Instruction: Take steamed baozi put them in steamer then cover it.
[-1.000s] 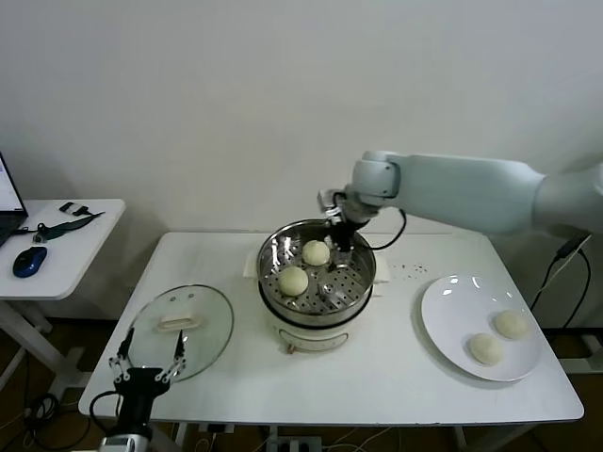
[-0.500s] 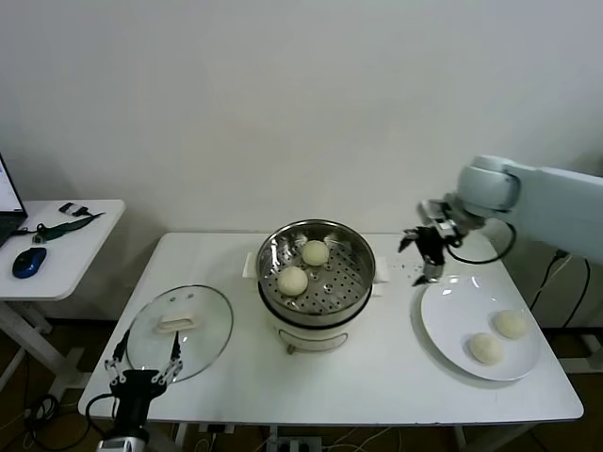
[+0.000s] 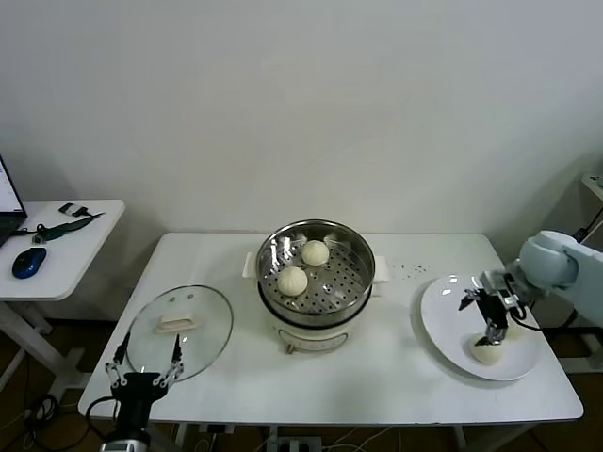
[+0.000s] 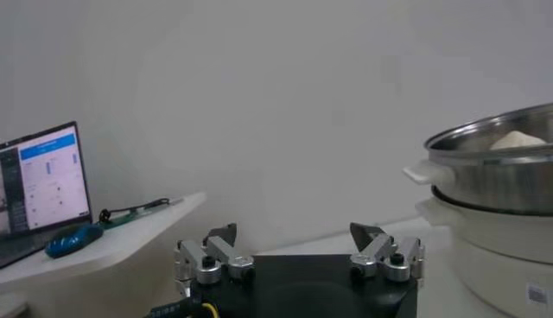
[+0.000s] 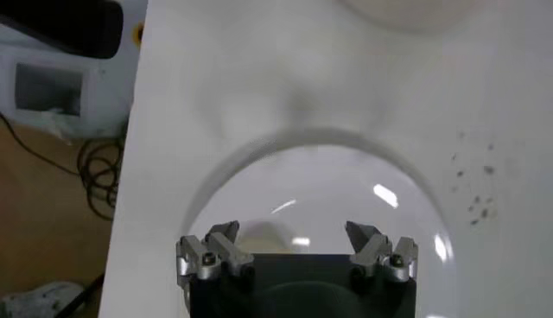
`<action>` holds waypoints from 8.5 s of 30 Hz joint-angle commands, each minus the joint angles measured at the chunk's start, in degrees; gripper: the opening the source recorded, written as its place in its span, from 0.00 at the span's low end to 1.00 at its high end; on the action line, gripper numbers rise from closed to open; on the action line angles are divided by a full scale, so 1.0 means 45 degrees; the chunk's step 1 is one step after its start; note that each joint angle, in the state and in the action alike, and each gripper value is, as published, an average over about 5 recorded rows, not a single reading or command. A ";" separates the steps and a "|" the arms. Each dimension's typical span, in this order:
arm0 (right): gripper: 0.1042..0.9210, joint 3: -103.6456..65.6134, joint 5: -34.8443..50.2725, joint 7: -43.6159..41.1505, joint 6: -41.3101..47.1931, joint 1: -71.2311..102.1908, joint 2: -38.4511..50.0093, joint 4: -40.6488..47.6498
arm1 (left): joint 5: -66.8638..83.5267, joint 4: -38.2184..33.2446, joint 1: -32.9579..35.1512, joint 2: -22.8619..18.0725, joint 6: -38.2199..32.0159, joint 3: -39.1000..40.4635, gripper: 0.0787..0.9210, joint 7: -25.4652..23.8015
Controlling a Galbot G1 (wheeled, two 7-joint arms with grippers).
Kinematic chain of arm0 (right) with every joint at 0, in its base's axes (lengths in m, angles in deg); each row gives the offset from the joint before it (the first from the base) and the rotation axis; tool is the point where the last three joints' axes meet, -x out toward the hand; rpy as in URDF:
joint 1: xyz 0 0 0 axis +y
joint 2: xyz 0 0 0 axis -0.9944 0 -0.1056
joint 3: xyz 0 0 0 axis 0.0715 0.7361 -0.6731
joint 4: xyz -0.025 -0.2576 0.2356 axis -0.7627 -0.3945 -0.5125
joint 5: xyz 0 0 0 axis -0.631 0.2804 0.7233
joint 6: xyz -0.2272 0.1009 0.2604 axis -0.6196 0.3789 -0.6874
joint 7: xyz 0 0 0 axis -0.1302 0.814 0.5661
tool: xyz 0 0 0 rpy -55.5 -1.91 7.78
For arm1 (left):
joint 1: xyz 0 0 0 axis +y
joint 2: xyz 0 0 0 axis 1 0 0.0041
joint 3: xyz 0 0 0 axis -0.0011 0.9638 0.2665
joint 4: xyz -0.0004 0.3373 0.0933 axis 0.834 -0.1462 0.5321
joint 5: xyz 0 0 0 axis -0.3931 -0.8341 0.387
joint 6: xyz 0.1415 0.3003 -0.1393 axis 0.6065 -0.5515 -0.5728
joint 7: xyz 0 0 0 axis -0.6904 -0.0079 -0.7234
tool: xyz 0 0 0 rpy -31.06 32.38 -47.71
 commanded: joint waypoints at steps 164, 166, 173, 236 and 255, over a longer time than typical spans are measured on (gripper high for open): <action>0.88 -0.4227 -0.3297 -0.0499 -0.2609 0.2428 -0.2149 0.6623 | -0.0557 -0.0052 0.0732 -0.0192 0.0260 0.0080 0.88 0.0262; 0.88 -0.4137 -0.3386 -0.0520 -0.2614 0.2416 -0.2313 0.6717 | -0.0572 -0.0038 0.0747 -0.0210 0.0254 0.0063 0.88 0.0269; 0.88 -0.4353 -0.3772 -0.0485 -0.2757 0.2480 -0.2930 0.7386 | -0.0684 0.0011 0.0785 -0.0246 0.0232 0.0056 0.88 0.0285; 0.74 0.8375 1.0446 0.0567 0.1836 -0.9653 -0.8463 0.2855 | -0.0465 -0.0182 0.0747 0.0138 -0.0033 0.0644 0.88 0.0255; 0.74 0.8251 0.9486 0.1248 0.2104 -0.7048 -1.0669 0.4278 | -0.0377 0.0008 0.0466 0.0296 0.0020 0.0658 0.88 0.0264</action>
